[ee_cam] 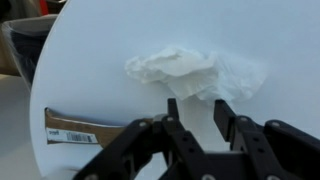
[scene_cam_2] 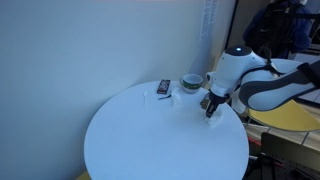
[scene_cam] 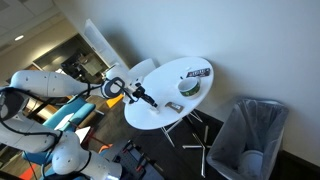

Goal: Put the paper in the bin

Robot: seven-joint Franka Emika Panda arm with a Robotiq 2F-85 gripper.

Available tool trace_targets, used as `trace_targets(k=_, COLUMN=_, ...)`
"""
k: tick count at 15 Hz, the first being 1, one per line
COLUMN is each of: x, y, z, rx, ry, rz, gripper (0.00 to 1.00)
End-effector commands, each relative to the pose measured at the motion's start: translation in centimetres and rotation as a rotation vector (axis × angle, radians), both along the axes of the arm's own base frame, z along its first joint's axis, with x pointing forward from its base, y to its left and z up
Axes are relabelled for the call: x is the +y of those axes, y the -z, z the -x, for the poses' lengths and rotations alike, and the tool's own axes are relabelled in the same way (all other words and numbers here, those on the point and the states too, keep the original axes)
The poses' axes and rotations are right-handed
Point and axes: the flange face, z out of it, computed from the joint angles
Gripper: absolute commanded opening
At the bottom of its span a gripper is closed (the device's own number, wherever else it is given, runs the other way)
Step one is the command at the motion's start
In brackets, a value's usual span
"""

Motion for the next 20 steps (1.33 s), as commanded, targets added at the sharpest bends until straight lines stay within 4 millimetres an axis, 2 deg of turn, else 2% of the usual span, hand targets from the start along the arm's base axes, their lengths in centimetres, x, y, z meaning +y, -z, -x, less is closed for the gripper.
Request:
trace_targets(k=1, x=-0.2, y=0.0, z=-0.3, rx=0.020, ry=0.024, rz=0.007, gripper=0.12)
trace_targets(k=3, x=-0.3, y=0.2, z=-0.3, rx=0.028, ry=0.028, rz=0.008, gripper=0.01)
trace_targets(k=5, x=-0.3, y=0.1, z=-0.2, rx=0.030, ry=0.030, rz=0.007, gripper=0.00)
trace_targets(k=7, x=-0.1, y=-0.9, z=0.0, rx=0.001, ry=0.028, rz=-0.010, gripper=0.00)
trace_targets(k=14, x=-0.4, y=-8.9, z=0.1, rx=-0.312, ry=0.064, rz=-0.107, gripper=0.00)
trace_targets(k=17, x=-2.5, y=-12.8, z=0.5, rx=-0.420, ry=0.130, rz=-0.095, gripper=0.00)
trace_targets(k=20, x=-7.2, y=-16.8, z=1.6, rx=-0.518, ry=0.241, rz=-0.077, gripper=0.00)
